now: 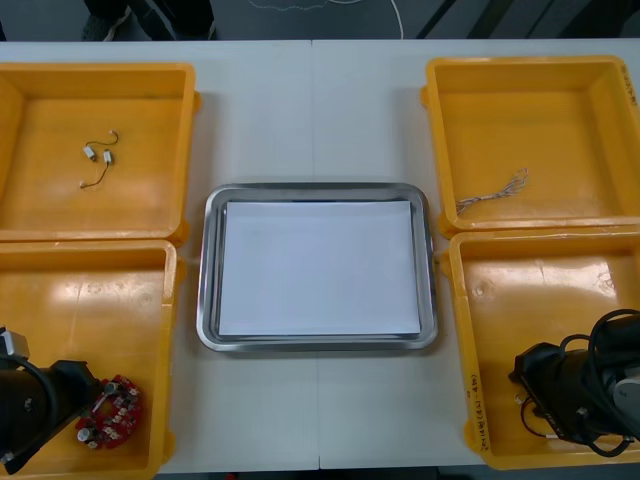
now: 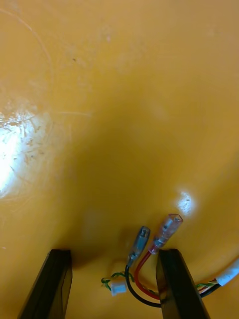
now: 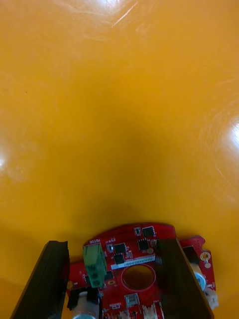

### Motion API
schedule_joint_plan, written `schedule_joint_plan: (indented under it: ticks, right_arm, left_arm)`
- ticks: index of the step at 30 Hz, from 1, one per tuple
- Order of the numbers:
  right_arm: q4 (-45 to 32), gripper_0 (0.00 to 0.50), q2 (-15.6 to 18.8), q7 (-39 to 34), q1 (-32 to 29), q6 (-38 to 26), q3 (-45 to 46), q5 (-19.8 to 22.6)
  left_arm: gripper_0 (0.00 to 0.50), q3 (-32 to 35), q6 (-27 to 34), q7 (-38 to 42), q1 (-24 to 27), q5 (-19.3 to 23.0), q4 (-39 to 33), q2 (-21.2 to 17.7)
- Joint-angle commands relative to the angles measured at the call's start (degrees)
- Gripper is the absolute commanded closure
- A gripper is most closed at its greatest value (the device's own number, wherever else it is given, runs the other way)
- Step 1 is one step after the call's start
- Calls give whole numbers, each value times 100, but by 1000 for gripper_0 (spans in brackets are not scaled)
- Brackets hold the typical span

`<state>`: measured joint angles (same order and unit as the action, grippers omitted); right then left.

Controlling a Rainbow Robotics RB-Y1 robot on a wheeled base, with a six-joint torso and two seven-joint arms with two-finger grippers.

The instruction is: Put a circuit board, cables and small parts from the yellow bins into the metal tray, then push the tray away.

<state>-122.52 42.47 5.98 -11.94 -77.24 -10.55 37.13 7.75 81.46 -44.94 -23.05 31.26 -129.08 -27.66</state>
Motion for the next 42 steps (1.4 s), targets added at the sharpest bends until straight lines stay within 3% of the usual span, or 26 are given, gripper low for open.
schedule_joint_plan:
  ticks: [1,5,7,18,26,33,38,42]
  right_arm:
    - [105,340,-55,-123,-133,25,-122,-92]
    - [105,416,-55,-141,-133,25,-122,-110]
    - [105,500,-55,-132,-124,25,-122,-136]
    - [70,500,-46,-88,34,25,97,-233]
    - [-194,500,-46,44,386,-239,308,-532]
    - [-501,500,-46,141,456,-520,414,-461]
    - [-651,500,-46,229,579,-748,537,-294]
    - [-659,500,-46,396,685,-775,634,-321]
  left_arm:
    - [0,104,89,-217,-253,38,-232,77]
    - [0,104,89,-209,-349,56,-232,85]
    - [0,104,89,-200,-402,65,-249,85]
    - [0,104,89,-209,-464,38,-284,85]
    - [0,69,89,-209,-402,3,-258,85]
    - [0,69,89,-226,-358,3,-223,85]
    - [88,69,89,-226,-349,12,-214,85]
    - [95,60,89,-217,-332,21,-214,85]
